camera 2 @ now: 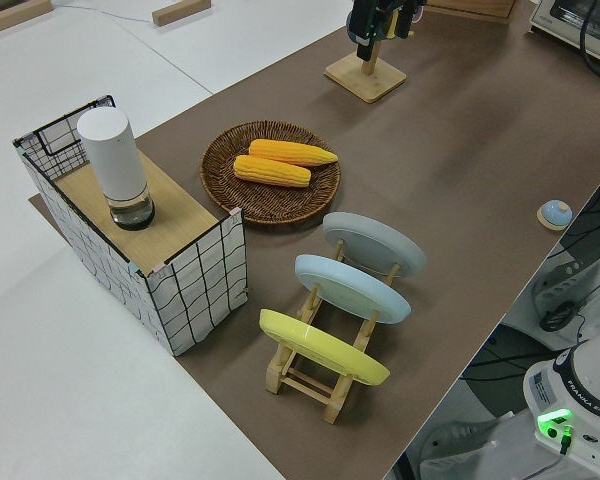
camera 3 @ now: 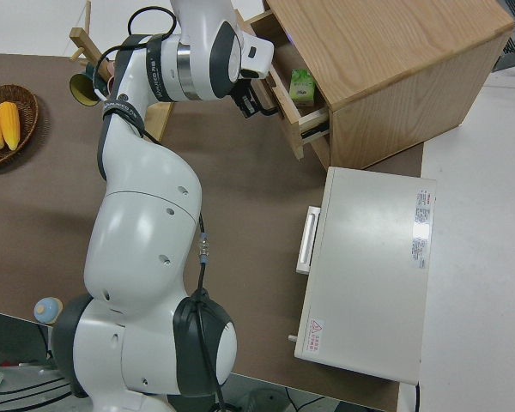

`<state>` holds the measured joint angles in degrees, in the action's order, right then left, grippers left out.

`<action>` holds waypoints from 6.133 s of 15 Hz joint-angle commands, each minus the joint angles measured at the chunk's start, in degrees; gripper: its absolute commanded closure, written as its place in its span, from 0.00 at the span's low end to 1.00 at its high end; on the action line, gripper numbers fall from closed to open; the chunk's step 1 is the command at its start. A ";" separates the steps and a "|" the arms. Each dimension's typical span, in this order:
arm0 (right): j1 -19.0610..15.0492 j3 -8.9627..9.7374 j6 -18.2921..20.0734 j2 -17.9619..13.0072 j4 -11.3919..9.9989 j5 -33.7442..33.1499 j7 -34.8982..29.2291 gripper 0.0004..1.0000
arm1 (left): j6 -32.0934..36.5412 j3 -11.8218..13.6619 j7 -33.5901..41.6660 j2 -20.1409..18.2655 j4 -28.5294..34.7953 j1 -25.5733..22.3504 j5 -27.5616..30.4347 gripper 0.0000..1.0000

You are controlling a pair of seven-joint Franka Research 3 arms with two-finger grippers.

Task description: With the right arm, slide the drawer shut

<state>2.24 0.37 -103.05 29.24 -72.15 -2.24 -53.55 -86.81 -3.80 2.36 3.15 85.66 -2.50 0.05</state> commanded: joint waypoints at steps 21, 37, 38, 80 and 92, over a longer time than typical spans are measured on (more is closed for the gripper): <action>-10.42 5.78 1.54 2.23 5.26 -0.57 6.44 1.00 | 1.03 0.02 -0.60 -0.25 -0.49 0.39 -1.02 0.01; -3.39 5.69 4.52 -0.75 4.65 0.40 -1.56 1.00 | 1.03 0.02 -0.60 -0.25 -0.58 0.39 -1.02 0.01; -2.77 5.69 5.49 -1.46 4.47 1.01 -1.12 1.00 | 1.03 0.02 -0.60 -0.16 -0.49 0.39 -1.02 0.01; 0.04 -4.15 11.03 -21.68 -12.58 2.94 52.67 0.02 | 1.03 0.02 -0.60 -0.25 -0.58 0.39 -1.02 0.01; 0.04 -1.52 11.30 -20.36 -10.47 1.98 51.53 0.02 | 1.03 0.02 -0.60 -0.25 -0.58 0.39 -1.02 0.01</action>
<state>2.67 -1.49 -91.24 8.40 -83.27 0.19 -1.74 -86.81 -3.80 2.36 3.15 85.66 -2.50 0.05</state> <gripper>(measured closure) 0.013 0.004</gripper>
